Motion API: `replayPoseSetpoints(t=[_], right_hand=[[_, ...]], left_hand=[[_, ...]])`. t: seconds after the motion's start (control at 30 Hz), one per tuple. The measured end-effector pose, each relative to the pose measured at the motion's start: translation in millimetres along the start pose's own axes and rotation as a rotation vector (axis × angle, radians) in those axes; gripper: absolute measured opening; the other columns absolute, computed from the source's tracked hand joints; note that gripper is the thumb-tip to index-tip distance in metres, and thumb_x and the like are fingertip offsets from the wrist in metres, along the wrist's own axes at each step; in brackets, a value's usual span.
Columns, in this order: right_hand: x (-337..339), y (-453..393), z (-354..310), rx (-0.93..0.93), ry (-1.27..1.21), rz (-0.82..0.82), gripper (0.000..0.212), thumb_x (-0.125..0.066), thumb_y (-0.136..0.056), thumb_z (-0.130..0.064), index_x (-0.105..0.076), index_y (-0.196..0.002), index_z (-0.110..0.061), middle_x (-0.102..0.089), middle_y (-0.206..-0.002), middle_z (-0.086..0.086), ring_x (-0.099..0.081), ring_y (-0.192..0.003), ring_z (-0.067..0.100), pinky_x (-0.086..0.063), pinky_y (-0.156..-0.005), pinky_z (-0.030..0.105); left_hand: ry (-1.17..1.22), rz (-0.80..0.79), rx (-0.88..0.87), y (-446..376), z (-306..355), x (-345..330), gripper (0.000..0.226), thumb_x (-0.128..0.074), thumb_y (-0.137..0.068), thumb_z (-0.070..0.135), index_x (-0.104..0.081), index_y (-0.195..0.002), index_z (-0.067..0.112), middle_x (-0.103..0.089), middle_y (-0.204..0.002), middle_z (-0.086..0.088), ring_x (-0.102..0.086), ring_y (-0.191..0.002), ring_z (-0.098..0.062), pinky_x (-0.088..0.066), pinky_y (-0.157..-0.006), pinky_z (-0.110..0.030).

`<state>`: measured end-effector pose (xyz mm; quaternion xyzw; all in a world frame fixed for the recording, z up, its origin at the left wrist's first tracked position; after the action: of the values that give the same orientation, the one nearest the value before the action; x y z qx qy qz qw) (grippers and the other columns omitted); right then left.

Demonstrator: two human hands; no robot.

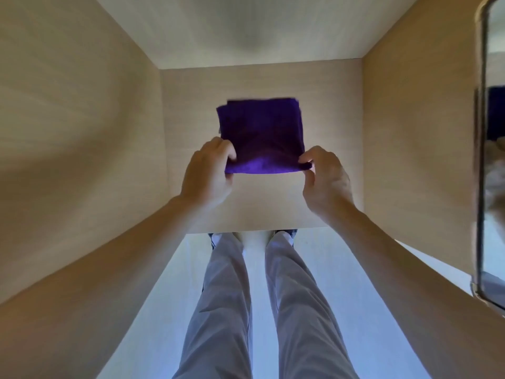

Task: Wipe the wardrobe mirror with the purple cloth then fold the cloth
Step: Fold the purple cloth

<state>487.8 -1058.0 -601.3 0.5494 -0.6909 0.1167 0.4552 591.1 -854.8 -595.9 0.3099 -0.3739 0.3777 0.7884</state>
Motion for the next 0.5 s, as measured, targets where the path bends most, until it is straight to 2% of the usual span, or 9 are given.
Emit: replayPoseSetpoints(t=[0.07, 0.13, 0.2, 0.3, 0.4, 0.5], right_hand=[[-13.8, -0.7, 2.1, 0.113, 0.072, 0.041, 0.030, -0.054, -0.088, 0.007, -0.063, -0.112, -0.009, -0.065, -0.111, 0.008, -0.058, -0.101, 0.032, -0.048, -0.087, 0.046], [-39.9, 0.2, 16.7, 0.145, 0.193, -0.035, 0.029, -0.054, -0.085, 0.009, -0.062, -0.108, -0.006, -0.064, -0.107, 0.011, -0.058, -0.095, 0.035, -0.047, -0.081, 0.044], [-77.7, 8.2, 37.7, 0.114, 0.314, -0.231, 0.027, -0.053, -0.087, 0.006, -0.059, -0.108, -0.009, -0.062, -0.105, 0.010, -0.058, -0.094, 0.034, -0.040, -0.075, 0.038], [-127.9, 38.9, 59.7, 0.110, 0.442, -0.509, 0.029, -0.053, -0.087, 0.003, -0.054, -0.111, -0.013, -0.059, -0.109, 0.007, -0.056, -0.099, 0.031, -0.032, -0.075, 0.034], [-151.4, 77.3, 66.7, 0.141, 0.515, -0.559, 0.028, -0.055, -0.088, 0.000, -0.052, -0.113, -0.013, -0.053, -0.113, 0.006, -0.056, -0.100, 0.030, -0.039, -0.077, 0.035], [-159.7, 91.9, 73.0, 0.121, 0.565, -0.610, 0.029, -0.057, -0.091, -0.011, -0.056, -0.120, -0.013, -0.045, -0.130, 0.006, -0.055, -0.106, 0.029, -0.046, -0.084, 0.039]], left_hand=[[-0.147, -0.031, -0.077, 1.1, -6.1, -27.4, 0.028, -0.061, -0.067, -0.012, -0.062, -0.090, 0.002, -0.060, -0.095, -0.016, -0.056, -0.087, -0.038, -0.041, -0.073, -0.046], [-0.283, -0.142, -0.108, 9.9, -19.4, -66.3, 0.029, -0.062, -0.068, -0.009, -0.061, -0.093, 0.005, -0.059, -0.097, -0.015, -0.056, -0.092, -0.039, -0.040, -0.077, -0.045], [-0.378, -0.302, -0.119, 30.0, -33.9, -106.8, 0.029, -0.062, -0.074, -0.005, -0.061, -0.100, 0.008, -0.059, -0.102, -0.012, -0.056, -0.099, -0.038, -0.041, -0.084, -0.044], [-0.435, -0.476, -0.094, 71.0, -50.8, -148.2, 0.037, -0.060, -0.079, -0.003, -0.058, -0.113, 0.012, -0.057, -0.113, -0.008, -0.053, -0.110, -0.033, -0.038, -0.090, -0.040], [-0.498, -0.524, -0.086, 114.5, -56.2, -167.6, 0.040, -0.057, -0.080, -0.003, -0.055, -0.117, 0.012, -0.054, -0.119, -0.008, -0.051, -0.113, -0.031, -0.039, -0.089, -0.038], [-0.488, -0.552, -0.079, 126.2, -58.4, -171.2, 0.034, -0.058, -0.082, 0.004, -0.055, -0.114, 0.014, -0.052, -0.121, -0.006, -0.051, -0.113, -0.030, -0.040, -0.086, -0.037]])
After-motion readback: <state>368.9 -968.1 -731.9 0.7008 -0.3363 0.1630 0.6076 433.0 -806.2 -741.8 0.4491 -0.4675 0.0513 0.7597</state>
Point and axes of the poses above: each hand's wrist, its own y-axis away from the middle knuckle, its own x-axis out of the back of the hand, z = x × y, the point moved 8 cm from there along -y, towards the middle knuckle
